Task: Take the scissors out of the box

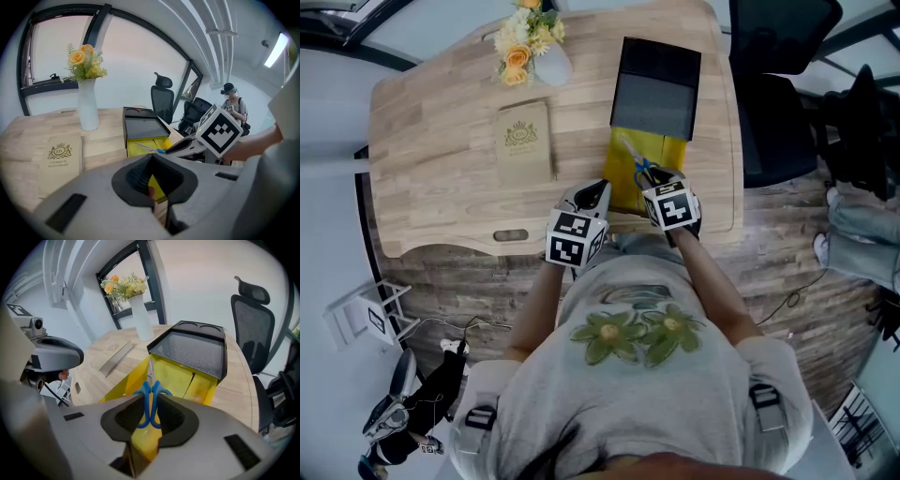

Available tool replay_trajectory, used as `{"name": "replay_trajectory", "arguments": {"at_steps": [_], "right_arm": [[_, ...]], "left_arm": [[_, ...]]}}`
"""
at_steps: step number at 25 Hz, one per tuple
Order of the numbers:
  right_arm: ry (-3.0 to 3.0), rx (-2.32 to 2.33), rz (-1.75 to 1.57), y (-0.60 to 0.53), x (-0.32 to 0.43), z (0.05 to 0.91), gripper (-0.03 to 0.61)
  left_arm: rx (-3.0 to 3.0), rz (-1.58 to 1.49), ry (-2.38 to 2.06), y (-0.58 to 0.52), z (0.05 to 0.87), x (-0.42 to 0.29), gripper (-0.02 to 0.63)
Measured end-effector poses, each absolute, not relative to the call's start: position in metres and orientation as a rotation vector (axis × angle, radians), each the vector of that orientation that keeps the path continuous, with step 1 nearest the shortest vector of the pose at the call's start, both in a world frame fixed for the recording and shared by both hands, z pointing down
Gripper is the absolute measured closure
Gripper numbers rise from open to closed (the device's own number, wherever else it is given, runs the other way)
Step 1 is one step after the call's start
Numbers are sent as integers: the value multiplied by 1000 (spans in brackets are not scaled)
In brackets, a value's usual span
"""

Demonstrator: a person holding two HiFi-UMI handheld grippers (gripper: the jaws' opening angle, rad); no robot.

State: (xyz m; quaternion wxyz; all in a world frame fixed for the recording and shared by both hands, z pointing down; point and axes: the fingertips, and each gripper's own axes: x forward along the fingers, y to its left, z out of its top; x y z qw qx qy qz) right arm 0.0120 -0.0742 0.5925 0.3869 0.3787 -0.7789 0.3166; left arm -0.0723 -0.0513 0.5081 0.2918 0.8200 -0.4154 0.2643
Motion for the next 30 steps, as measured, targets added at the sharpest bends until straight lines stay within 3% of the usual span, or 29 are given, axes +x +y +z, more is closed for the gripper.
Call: {"name": "replay_trajectory", "arguments": {"at_steps": [30], "right_arm": [[-2166,986,726,-66,14,523,494]], "left_arm": [[2205,694,-1102,-44,500,-60,609]]}}
